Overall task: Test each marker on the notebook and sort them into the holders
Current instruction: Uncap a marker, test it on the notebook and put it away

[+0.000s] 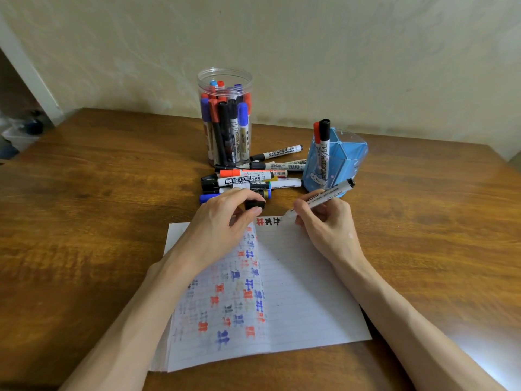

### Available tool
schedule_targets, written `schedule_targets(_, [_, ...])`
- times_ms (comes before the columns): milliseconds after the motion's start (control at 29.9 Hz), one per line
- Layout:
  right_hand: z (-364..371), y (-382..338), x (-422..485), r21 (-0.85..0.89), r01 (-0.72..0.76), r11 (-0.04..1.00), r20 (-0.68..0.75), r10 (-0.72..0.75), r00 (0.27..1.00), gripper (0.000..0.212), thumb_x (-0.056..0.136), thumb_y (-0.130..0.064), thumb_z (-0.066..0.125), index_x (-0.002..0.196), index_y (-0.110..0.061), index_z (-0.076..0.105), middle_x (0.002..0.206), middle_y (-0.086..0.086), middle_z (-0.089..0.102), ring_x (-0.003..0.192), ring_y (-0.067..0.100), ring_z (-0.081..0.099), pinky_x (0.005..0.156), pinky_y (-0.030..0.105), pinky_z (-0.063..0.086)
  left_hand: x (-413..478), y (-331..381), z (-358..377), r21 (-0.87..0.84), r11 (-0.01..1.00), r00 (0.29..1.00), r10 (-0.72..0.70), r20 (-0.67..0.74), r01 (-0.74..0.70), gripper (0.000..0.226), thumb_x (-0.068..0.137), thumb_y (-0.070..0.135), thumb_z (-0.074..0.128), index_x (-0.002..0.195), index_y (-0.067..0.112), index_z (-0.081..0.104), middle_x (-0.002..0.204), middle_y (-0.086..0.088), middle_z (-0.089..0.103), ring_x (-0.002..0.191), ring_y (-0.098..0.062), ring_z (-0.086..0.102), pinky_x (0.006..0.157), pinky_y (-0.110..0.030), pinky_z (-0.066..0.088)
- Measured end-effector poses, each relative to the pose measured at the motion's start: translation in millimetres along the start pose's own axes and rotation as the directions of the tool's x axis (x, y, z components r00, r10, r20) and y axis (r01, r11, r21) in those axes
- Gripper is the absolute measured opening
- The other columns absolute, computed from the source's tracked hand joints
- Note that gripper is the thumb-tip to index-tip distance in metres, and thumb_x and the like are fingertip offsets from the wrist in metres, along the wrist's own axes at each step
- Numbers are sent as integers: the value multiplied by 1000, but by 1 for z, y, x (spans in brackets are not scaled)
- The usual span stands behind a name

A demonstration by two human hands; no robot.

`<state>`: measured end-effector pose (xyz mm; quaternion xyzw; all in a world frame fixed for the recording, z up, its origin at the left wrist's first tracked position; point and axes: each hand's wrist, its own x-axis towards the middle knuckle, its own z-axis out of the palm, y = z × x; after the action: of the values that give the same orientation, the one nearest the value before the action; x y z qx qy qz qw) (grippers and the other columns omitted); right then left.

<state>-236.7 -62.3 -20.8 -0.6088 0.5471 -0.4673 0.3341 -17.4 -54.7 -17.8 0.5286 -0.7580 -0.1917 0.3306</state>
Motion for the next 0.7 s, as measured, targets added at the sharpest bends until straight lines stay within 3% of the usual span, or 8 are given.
schedule_targets(134, [-6,-6,-2,202,-3,979,0,3,1000,6,99,-10,68,98,-6,71,79,13,75,66,18,68,63,25,55,-1,0,0,-58,997,999,-41,-7,41,30,94,32,71,123,35,65,115,18,67,99,4,65,73,-7,50])
schedule_targets(401, [-11,-12,-4,358,-13,934,72,-14,997,9,100,-9,67,92,-12,69,78,14,74,66,23,67,60,29,52,-1,2,-1,-108,994,999,-25,-32,21,22,91,34,71,114,31,68,108,11,73,93,-2,71,79,-31,62])
schedule_targets(535, [-9,-13,-7,347,5,938,113,-47,993,6,101,-14,69,97,-9,69,81,15,76,68,27,69,62,32,53,-1,5,-3,-176,984,999,-13,-41,6,21,91,31,72,112,29,70,102,18,71,98,-1,69,81,-27,60])
schedule_targets(702, [-11,-13,-10,351,5,936,154,-63,986,23,90,-25,79,107,-10,77,85,11,77,69,22,68,62,29,55,-1,10,-6,-215,977,1000,1,-27,-7,29,87,39,67,113,27,71,105,19,71,102,2,66,84,-16,54])
